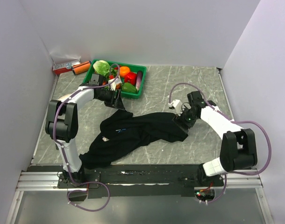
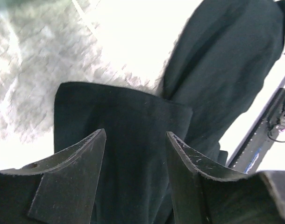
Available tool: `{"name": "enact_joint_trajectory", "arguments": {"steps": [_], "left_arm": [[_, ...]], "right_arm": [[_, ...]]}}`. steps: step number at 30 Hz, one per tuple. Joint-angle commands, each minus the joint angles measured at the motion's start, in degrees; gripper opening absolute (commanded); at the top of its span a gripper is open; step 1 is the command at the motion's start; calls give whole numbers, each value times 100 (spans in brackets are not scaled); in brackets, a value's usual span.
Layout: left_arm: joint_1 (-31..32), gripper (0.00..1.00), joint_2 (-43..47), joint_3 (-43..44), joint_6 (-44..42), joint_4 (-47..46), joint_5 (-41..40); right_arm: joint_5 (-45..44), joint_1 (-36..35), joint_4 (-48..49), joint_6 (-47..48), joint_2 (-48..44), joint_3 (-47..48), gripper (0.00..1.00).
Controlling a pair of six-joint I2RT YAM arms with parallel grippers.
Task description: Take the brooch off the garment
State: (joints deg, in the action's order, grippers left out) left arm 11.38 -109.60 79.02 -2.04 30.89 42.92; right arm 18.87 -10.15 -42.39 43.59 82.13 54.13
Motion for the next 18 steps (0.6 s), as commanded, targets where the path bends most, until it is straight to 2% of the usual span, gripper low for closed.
{"name": "enact_joint_trajectory", "arguments": {"steps": [1, 9, 12, 13, 14, 15, 17, 18], "left_arm": [[-4, 63, -131, 271, 108, 83, 445], [119, 69, -342, 298, 64, 364, 542], [233, 70, -325, 228, 46, 365, 560], [320, 70, -342, 228, 29, 382, 551], [347, 69, -360, 254, 2, 400, 516], [383, 64, -369, 254, 2, 391, 516], [418, 58, -395, 289, 37, 295, 472], [435, 51, -404, 315, 63, 277, 437]], "right_arm": [[-278, 215, 188, -17, 206, 106, 79], [-16, 471, -339, 18, 672, 256, 75], [187, 470, -550, -87, 874, 361, 65], [239, 470, -603, -105, 927, 396, 53], [309, 488, -673, -132, 971, 475, 46], [336, 488, -683, -158, 1024, 502, 32], [354, 479, -718, -202, 1060, 607, 17], [319, 479, -735, -220, 1060, 651, 5]]}}
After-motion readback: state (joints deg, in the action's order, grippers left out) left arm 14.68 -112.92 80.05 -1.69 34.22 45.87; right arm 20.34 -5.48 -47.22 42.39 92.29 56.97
